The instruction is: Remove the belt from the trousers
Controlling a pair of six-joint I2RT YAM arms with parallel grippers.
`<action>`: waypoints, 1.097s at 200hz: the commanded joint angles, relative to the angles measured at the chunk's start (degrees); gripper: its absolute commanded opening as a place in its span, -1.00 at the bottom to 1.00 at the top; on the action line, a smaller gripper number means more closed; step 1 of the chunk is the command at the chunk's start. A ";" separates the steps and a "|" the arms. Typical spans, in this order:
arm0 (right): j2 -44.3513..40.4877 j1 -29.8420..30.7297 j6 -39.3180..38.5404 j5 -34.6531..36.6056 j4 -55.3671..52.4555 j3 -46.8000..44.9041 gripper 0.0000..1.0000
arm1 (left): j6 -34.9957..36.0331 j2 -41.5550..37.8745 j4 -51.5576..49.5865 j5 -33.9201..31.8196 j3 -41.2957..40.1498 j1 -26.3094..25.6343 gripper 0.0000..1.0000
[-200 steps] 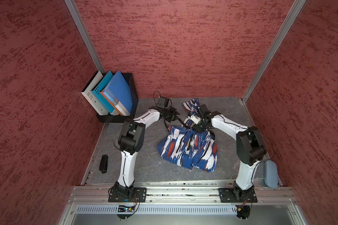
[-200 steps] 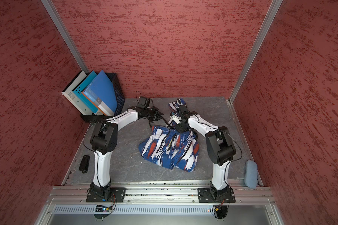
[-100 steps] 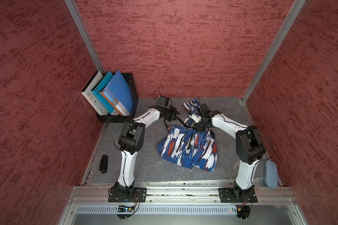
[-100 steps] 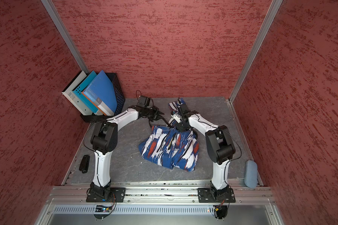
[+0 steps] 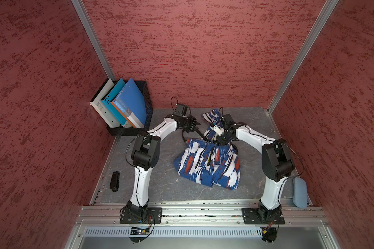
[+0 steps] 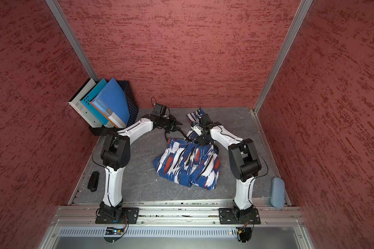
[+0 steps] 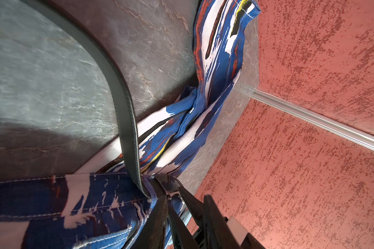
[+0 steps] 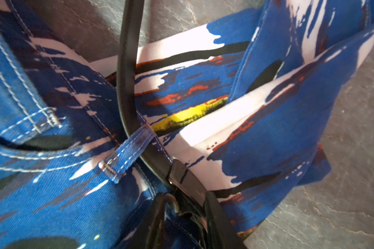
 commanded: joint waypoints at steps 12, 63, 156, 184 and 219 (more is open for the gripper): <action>1.48 -0.23 -1.08 -0.91 -0.76 2.00 -0.32 | 0.21 2.16 0.14 0.97 0.24 -0.07 -0.37; 5.24 0.02 0.50 -3.13 -1.78 5.04 -0.44 | -0.21 3.51 0.07 1.87 1.83 -0.32 -0.37; 4.94 0.21 1.35 -2.87 -2.08 3.18 -0.88 | -0.99 4.45 -0.84 3.57 7.62 -0.15 -0.37; 4.32 -0.04 1.81 -1.20 -2.46 4.04 -0.38 | -0.73 4.27 -0.99 3.45 7.02 -0.15 -0.37; 4.56 -1.10 2.92 -3.80 -3.56 5.81 -0.41 | -0.99 4.10 -0.39 3.36 5.99 -0.38 -0.37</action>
